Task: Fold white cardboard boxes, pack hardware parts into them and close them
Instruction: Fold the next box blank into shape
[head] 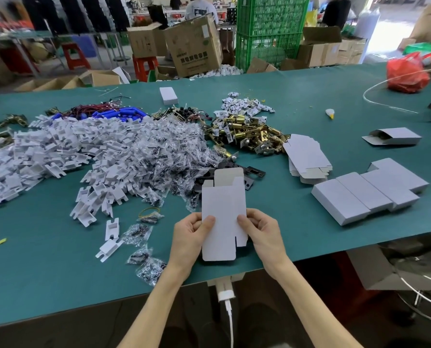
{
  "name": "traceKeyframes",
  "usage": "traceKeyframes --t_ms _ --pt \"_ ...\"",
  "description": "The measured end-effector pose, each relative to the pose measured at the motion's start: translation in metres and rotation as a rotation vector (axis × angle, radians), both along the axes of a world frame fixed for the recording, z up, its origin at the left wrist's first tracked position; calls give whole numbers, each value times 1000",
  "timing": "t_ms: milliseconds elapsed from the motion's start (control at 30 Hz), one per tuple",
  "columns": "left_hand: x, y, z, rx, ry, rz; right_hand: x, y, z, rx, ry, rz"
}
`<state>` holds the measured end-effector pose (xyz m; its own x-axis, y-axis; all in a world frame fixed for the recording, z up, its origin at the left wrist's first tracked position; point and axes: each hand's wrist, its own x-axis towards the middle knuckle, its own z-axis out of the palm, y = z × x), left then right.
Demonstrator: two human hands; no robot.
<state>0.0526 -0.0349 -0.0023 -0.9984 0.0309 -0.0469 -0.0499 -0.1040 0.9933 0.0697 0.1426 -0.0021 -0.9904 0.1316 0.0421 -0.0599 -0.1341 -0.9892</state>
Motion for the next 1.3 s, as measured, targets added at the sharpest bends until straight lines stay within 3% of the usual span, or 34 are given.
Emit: traceKeyframes --t_ms 333,633,1000,1300 --pt "-2 -2 -3 6 -28 29 2 1 2 46 -9 24" --pt "2 4 6 -86 84 -125 0 -3 0 188 30 -46" --pt "3 0 15 3 44 -123 0 -3 -1 280 -33 137" --pt "2 -2 10 13 63 -98 2 -3 2 212 21 128"
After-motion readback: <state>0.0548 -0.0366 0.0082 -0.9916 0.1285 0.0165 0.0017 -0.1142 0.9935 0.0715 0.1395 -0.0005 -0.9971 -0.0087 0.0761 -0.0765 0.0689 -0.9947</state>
